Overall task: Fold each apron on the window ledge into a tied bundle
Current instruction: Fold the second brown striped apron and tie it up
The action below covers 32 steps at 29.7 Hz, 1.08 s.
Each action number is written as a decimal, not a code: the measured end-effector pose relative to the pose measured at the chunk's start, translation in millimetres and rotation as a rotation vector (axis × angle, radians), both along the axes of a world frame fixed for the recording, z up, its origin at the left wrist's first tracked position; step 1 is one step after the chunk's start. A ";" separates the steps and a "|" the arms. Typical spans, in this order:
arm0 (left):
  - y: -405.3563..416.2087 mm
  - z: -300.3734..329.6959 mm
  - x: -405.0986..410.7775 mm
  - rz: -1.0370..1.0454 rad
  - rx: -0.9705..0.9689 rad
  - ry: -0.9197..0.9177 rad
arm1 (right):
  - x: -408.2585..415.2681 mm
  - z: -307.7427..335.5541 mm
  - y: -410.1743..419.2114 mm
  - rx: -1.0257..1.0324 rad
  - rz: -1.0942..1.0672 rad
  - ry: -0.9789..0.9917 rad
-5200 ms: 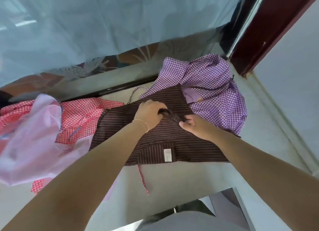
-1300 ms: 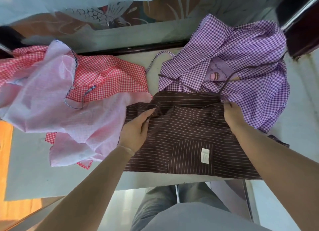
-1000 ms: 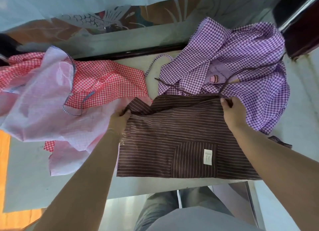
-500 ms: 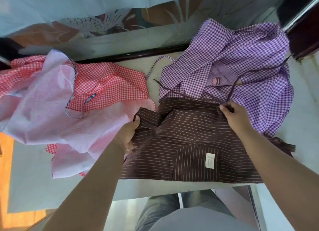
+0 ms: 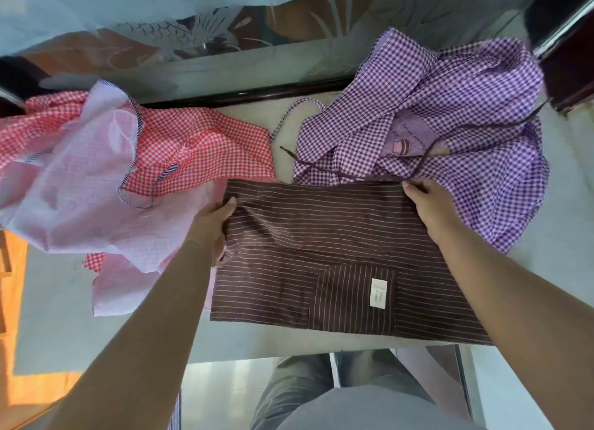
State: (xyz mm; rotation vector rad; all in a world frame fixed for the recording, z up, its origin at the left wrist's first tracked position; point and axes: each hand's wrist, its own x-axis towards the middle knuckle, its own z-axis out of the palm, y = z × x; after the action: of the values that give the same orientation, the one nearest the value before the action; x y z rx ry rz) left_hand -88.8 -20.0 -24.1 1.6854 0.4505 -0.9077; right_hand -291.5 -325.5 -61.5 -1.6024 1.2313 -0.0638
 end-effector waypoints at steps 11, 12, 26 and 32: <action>-3.3 -1.9 -7.1 -0.243 0.045 -0.217 | 4.5 1.3 -6.5 -0.309 0.213 0.040; -6.3 0.4 -7.8 -0.265 0.110 -0.402 | 1.9 0.7 -5.8 -0.402 0.173 0.036; -15.9 -40.0 45.3 -0.254 0.425 -0.537 | 53.8 9.8 -23.8 -0.113 -0.138 -0.098; -3.9 -52.4 42.1 -0.390 0.412 -0.450 | 62.2 18.2 -9.1 -0.173 0.107 -0.015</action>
State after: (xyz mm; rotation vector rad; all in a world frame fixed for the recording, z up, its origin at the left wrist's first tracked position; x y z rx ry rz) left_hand -46.7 -23.9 -76.5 2.3379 -0.0058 -0.7008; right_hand -229.3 -334.6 -43.3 -1.8117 1.1522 -0.1172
